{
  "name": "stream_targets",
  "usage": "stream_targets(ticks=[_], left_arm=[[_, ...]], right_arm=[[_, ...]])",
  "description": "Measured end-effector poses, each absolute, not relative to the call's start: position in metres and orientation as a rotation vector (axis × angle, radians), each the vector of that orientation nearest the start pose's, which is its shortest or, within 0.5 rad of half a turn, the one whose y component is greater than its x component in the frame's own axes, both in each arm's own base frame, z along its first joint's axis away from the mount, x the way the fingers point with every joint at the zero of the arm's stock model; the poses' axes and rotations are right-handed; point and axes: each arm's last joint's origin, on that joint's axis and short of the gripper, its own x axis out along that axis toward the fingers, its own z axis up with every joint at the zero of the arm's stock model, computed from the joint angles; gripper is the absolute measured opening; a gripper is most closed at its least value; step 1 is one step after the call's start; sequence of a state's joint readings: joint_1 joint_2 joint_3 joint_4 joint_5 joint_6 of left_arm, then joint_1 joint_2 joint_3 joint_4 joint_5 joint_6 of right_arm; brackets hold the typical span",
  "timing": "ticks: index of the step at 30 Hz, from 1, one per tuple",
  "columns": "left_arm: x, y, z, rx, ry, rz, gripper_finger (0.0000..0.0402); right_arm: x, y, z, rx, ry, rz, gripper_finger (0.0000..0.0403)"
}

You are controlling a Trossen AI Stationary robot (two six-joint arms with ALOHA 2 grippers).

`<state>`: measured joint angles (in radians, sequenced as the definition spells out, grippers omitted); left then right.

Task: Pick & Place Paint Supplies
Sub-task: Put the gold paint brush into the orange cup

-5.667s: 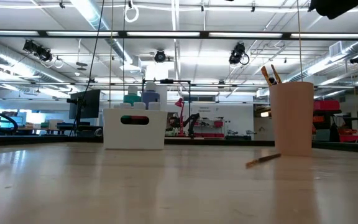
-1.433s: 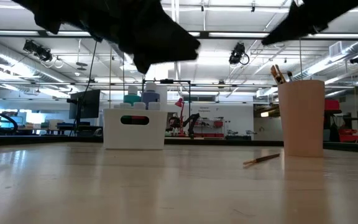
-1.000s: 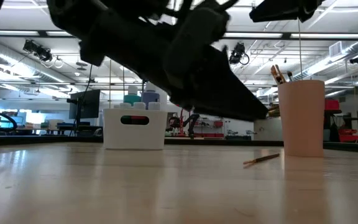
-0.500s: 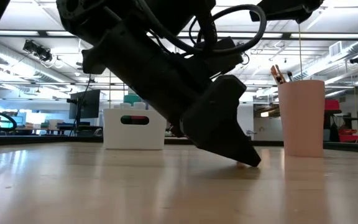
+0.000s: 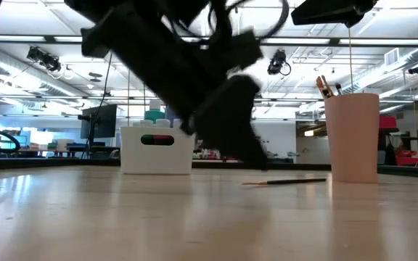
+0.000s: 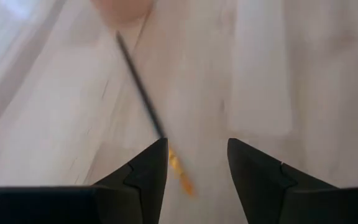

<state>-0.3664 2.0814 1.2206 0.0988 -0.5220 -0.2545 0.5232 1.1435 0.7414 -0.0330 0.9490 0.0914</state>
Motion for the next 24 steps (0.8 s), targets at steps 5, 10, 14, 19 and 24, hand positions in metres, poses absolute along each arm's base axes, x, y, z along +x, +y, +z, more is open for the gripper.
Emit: stream_targets(ticks=[5, 10, 14, 19, 24], left_arm=[[0.394, -0.129, 0.117, 0.032, 0.742, 0.299, 0.0176], [0.393, -0.12, 0.113, -0.015, 0.775, 0.333, 0.0176], [0.393, -0.119, 0.11, -0.059, 0.744, 0.302, 0.0176], [0.391, -0.115, 0.107, -0.065, 0.748, 0.301, 0.0166], [0.39, -0.106, 0.103, -0.116, 0.77, 0.243, 0.0101]], right_arm=[[0.216, 0.098, 0.267, -0.205, 0.305, -0.432, 0.0139], [0.216, 0.098, 0.268, -0.205, 0.305, -0.432, 0.0139], [0.216, 0.098, 0.268, -0.205, 0.304, -0.432, 0.0139], [0.216, 0.098, 0.268, -0.205, 0.304, -0.432, 0.0139], [0.216, 0.098, 0.268, -0.205, 0.304, -0.432, 0.0139]])
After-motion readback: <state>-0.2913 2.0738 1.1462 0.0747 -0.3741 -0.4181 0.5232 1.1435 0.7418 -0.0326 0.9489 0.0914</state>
